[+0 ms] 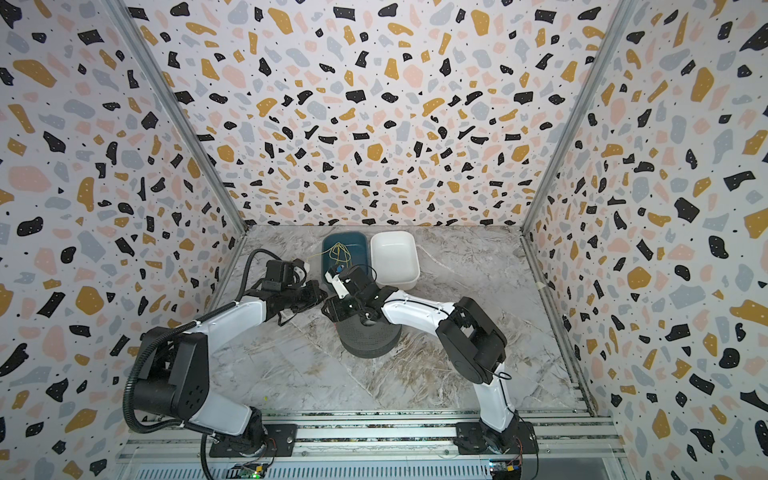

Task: Wrap the cables

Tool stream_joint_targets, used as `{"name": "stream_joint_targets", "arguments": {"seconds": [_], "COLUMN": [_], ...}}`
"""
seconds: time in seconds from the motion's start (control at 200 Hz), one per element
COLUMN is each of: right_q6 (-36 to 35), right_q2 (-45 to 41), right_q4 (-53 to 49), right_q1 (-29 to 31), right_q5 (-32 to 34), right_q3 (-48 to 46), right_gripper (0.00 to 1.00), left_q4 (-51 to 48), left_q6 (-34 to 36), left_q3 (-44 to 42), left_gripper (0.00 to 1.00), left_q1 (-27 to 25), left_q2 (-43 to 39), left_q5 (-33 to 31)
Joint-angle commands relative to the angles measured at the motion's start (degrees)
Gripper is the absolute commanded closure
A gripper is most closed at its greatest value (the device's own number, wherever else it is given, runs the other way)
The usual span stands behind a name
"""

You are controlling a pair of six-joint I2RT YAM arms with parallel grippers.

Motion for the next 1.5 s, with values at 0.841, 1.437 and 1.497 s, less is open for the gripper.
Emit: {"name": "stream_joint_targets", "arguments": {"seconds": [0.841,1.437,1.497], "right_q6": [-2.9,4.2,5.4], "right_q2": [8.2,8.3,7.9], "right_q4": [4.1,12.0,12.4], "right_q1": [-6.3,-8.1,-8.7], "right_q5": [-11.2,-8.1,-7.0], "right_q3": [6.7,4.0,3.2], "right_gripper": [0.62,0.99,1.00], "left_q4": [0.7,-0.3,-0.4], "left_q6": [10.9,9.1,8.9], "left_q3": [11.0,10.3,10.4], "left_gripper": [1.00,0.91,0.80], "left_q1": [-3.7,-3.7,-3.8], "left_q2": [7.7,7.8,7.4], "left_q5": [2.8,1.9,1.6]}}
